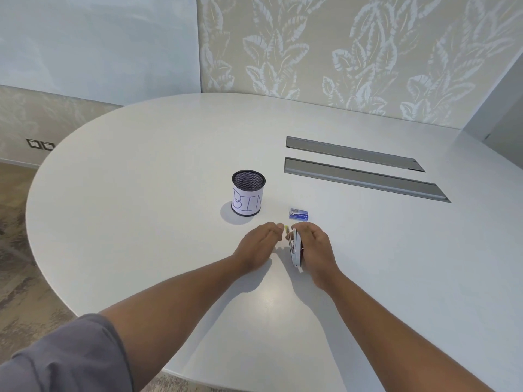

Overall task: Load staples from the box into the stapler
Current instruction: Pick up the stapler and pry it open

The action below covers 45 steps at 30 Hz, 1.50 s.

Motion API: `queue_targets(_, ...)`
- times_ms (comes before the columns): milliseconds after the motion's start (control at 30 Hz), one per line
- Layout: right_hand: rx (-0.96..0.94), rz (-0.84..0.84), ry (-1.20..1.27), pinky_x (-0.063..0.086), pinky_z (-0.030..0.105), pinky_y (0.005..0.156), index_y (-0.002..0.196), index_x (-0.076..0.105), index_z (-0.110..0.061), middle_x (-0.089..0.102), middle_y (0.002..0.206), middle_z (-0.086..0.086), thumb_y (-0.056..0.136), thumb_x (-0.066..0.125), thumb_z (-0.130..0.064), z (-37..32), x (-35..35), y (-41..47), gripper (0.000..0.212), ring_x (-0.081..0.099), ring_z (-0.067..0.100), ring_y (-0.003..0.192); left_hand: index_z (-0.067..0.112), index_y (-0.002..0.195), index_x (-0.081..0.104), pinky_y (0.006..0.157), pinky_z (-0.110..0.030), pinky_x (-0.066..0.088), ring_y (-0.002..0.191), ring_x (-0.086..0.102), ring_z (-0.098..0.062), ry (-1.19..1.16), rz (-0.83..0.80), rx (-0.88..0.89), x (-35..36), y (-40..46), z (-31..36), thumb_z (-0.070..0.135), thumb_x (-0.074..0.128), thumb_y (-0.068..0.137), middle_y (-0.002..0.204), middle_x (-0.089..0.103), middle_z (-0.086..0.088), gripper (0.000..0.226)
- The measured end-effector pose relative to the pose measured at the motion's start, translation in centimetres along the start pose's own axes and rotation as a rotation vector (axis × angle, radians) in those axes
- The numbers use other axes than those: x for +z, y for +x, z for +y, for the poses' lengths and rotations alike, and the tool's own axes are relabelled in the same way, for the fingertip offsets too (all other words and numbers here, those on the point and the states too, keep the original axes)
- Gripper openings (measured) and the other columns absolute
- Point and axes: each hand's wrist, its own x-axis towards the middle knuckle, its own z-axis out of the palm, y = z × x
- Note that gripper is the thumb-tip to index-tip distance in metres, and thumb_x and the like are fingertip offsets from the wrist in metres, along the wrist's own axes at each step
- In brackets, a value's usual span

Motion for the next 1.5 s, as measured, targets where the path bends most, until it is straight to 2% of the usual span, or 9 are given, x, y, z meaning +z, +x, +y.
queue_targets(67, -0.120, -0.006, -0.192, 0.049, 0.020, 0.063, 0.094, 0.066, -0.018, 0.066, 0.077, -0.011, 0.102, 0.051, -0.032, 0.5, -0.1, -0.1, 0.022, 0.059, 0.002, 0.068, 0.021, 0.074, 0.062, 0.076, -0.034, 0.045, 0.072, 0.056, -0.013, -0.060, 0.012, -0.083, 0.0, 0.4, 0.4, 0.057, 0.031, 0.099, 0.066, 0.059, 0.015, 0.054)
queue_targets(133, -0.214, -0.019, -0.319, 0.045, 0.013, 0.059, 0.090, 0.062, -0.020, 0.065, 0.078, -0.010, 0.101, 0.048, -0.034, 0.9, 0.0, -0.3, 0.023, 0.055, -0.001, 0.064, 0.022, 0.068, 0.063, 0.074, -0.033, 0.043, 0.070, 0.055, -0.011, -0.045, -0.009, -0.123, -0.1, 0.6, 0.8, 0.056, 0.029, 0.102, 0.062, 0.059, 0.014, 0.059)
queue_targets(333, -0.439, -0.050, -0.521, 0.043, 0.020, 0.060, 0.080, 0.050, -0.035, 0.063, 0.075, -0.008, 0.103, 0.037, -0.046, 1.4, 0.1, 0.1, 0.029, 0.056, 0.010, 0.067, 0.017, 0.082, 0.070, 0.072, -0.033, 0.046, 0.080, 0.062, -0.016, 0.115, -0.132, -0.144, 0.1, 1.4, 1.7, 0.045, 0.035, 0.099, 0.086, 0.072, 0.008, 0.049)
queue_targets(433, -0.493, -0.049, -0.613, 0.040, 0.019, 0.060, 0.081, 0.046, -0.041, 0.061, 0.078, -0.016, 0.103, 0.033, -0.047, 1.5, -0.3, 0.2, 0.026, 0.056, 0.010, 0.071, 0.019, 0.076, 0.068, 0.065, -0.031, 0.043, 0.071, 0.057, -0.015, 0.087, -0.140, -0.168, 0.0, 1.6, 1.9, 0.041, 0.039, 0.093, 0.074, 0.066, 0.011, 0.040)
queue_targets(567, -0.487, -0.030, -0.688, 0.045, 0.032, 0.060, 0.085, 0.046, -0.031, 0.060, 0.073, -0.010, 0.102, 0.032, -0.055, 2.0, -0.3, 0.1, 0.033, 0.055, 0.012, 0.067, 0.026, 0.058, 0.057, 0.066, -0.031, 0.038, 0.063, 0.051, -0.009, 0.067, -0.132, -0.172, -0.1, 1.7, 1.7, 0.035, 0.043, 0.096, 0.060, 0.059, 0.015, 0.041)
queue_targets(700, -0.472, -0.011, -0.728, 0.039, 0.031, 0.053, 0.080, 0.041, -0.028, 0.055, 0.063, -0.007, 0.100, 0.040, -0.052, 2.2, -0.2, 0.2, 0.032, 0.049, 0.012, 0.060, 0.027, 0.051, 0.048, 0.070, -0.032, 0.034, 0.060, 0.045, -0.012, -0.025, -0.140, -0.170, -0.3, 1.7, 1.5, 0.032, 0.044, 0.100, 0.049, 0.051, 0.015, 0.050)
queue_targets(900, -0.471, -0.011, -0.762, 0.035, 0.025, 0.053, 0.075, 0.038, -0.040, 0.058, 0.073, -0.026, 0.101, 0.042, -0.054, 2.1, -0.4, -0.1, 0.030, 0.051, 0.006, 0.063, 0.022, 0.056, 0.044, 0.069, -0.033, 0.034, 0.063, 0.042, -0.018, 0.004, -0.142, -0.146, -0.4, 1.7, 1.8, 0.036, 0.041, 0.103, 0.057, 0.050, 0.008, 0.049)
queue_targets(1133, -0.490, 0.040, -0.739, 0.041, 0.027, 0.057, 0.080, 0.044, -0.034, 0.059, 0.071, -0.015, 0.098, 0.038, -0.060, 2.3, -0.5, -0.4, 0.032, 0.054, 0.009, 0.070, 0.022, 0.062, 0.049, 0.071, -0.033, 0.036, 0.066, 0.047, -0.018, 0.072, -0.158, -0.154, 0.0, 2.2, 1.7, 0.038, 0.040, 0.104, 0.065, 0.055, 0.007, 0.046)
queue_targets(1500, -0.555, 0.073, -0.744, 0.036, 0.021, 0.057, 0.078, 0.039, -0.039, 0.053, 0.069, -0.020, 0.101, 0.045, -0.051, 2.2, -0.5, -0.8, 0.026, 0.051, 0.004, 0.068, 0.018, 0.071, 0.051, 0.074, -0.037, 0.044, 0.074, 0.054, -0.021, 0.187, -0.089, -0.117, 0.7, 1.9, 1.5, 0.041, 0.033, 0.104, 0.077, 0.063, -0.001, 0.044)
